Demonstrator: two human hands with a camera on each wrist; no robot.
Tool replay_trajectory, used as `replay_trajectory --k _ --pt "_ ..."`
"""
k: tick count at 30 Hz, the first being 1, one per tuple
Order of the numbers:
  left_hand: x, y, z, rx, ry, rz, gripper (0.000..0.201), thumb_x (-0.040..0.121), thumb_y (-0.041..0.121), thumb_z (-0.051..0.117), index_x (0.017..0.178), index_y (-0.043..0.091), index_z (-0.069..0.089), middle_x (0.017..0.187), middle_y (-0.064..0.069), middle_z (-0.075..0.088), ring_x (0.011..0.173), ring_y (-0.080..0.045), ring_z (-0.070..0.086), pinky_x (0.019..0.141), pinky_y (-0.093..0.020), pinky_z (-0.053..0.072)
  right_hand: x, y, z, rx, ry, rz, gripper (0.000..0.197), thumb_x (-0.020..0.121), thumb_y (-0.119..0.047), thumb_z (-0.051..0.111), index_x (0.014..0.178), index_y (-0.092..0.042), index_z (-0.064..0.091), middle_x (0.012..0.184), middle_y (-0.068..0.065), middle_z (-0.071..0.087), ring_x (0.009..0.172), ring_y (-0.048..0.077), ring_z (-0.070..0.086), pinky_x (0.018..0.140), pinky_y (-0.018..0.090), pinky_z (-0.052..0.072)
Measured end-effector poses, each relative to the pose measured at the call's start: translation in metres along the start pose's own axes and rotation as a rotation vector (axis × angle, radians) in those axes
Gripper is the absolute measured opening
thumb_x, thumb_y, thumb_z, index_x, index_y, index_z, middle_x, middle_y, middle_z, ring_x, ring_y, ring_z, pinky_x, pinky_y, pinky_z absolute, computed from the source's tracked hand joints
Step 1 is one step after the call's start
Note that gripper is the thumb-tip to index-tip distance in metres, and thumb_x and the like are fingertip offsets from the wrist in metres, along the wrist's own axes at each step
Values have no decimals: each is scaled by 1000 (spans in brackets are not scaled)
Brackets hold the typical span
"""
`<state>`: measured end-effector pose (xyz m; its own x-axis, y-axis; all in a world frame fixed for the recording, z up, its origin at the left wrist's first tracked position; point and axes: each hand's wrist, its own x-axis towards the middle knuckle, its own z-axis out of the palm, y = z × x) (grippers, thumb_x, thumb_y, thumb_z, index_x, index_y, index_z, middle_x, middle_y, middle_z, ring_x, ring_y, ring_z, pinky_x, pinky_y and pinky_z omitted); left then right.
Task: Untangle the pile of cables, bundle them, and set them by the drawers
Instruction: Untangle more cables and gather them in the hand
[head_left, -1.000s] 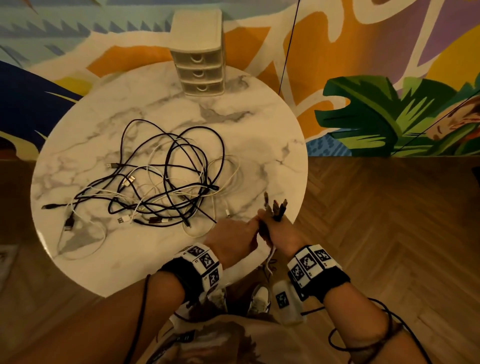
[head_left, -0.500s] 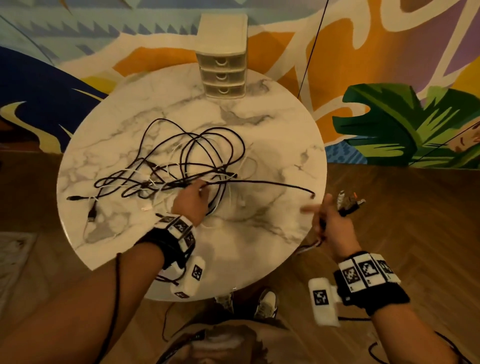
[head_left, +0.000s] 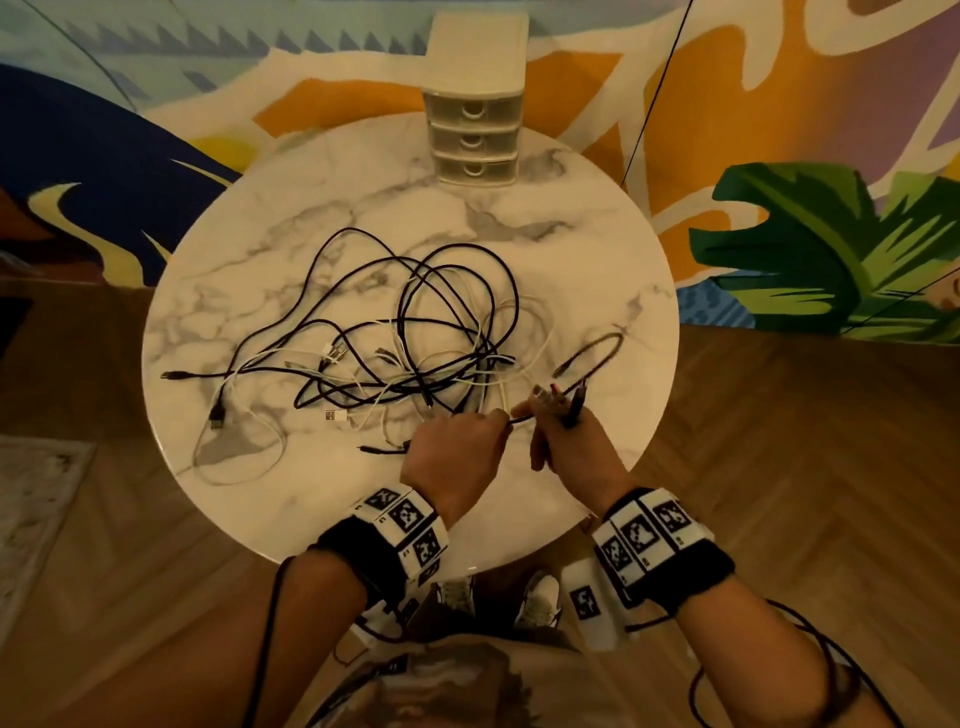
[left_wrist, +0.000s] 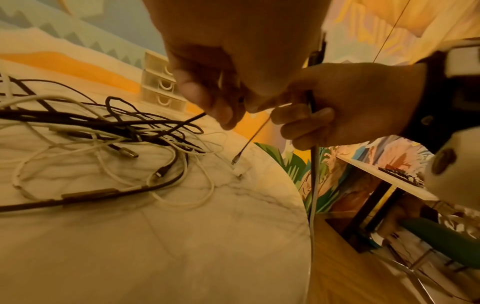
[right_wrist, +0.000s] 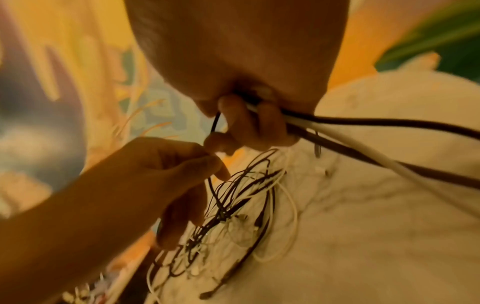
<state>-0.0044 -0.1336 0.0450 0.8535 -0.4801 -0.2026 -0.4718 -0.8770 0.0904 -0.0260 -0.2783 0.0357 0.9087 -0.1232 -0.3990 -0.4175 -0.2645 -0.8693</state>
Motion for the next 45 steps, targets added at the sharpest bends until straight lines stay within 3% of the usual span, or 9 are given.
replay_trajectory --k 6,12,15,21,27,33,37,40,45 --pt "-1 -36 51 -721 -171 -303 39 92 22 53 130 24 44 116 1 54 99 -26 60 77 -35 51 6 -9 -11 138 59 -28 45 101 -33 40 80 -8 71 45 5 53 41 7 45 57 24 35" --pt "34 -88 41 -605 8 -324 44 89 28 53 132 24 44 130 -8 39 110 -26 52 93 -40 47 -13 -20 -40 370 206 -104 49 102 -30 36 81 0 68 46 8 47 39 12 36 41 19 29" --pt "29 -98 52 -322 -172 -225 45 88 34 48 133 31 43 132 -6 42 120 -28 47 101 -36 40 -17 -10 -44 380 188 -74 48 101 -28 36 78 0 67 45 9 48 37 12 36 39 18 29" --pt "11 -34 28 -206 44 -54 46 91 34 48 135 24 39 128 -2 52 111 -25 54 84 -39 49 -12 0 -45 348 183 -1 49 102 -29 35 72 -6 67 45 8 50 37 11 37 38 16 30" --pt "19 -44 46 -150 -295 -89 33 95 30 41 123 19 53 125 -6 56 111 -27 55 90 -40 48 -10 -9 -45 383 153 -18 49 102 -30 36 74 -3 67 45 8 51 35 8 38 38 16 29" --pt "19 -87 20 -243 105 -171 28 95 36 47 109 21 65 95 -2 46 93 -22 48 68 -31 38 -7 1 -70 483 336 -4 48 102 -34 35 79 -4 66 42 0 51 35 9 34 36 18 25" --pt "13 -78 2 -381 -143 31 26 89 43 55 86 24 72 88 1 57 86 -16 52 78 -35 45 6 18 -88 574 393 110 53 102 -40 32 72 -11 65 40 -1 51 32 8 31 36 16 22" --pt "13 -60 -20 -560 -177 16 30 92 41 51 83 20 69 68 3 62 60 -8 54 59 -25 41 13 40 -103 329 411 213 63 101 -44 31 63 -7 65 37 -3 51 30 7 36 33 17 27" --pt "18 -29 -60 -580 -121 38 14 96 33 43 95 19 46 70 0 57 61 -18 51 58 -34 37 -3 37 -104 39 503 150 44 98 -25 41 60 -11 59 59 8 56 53 18 50 56 34 41"
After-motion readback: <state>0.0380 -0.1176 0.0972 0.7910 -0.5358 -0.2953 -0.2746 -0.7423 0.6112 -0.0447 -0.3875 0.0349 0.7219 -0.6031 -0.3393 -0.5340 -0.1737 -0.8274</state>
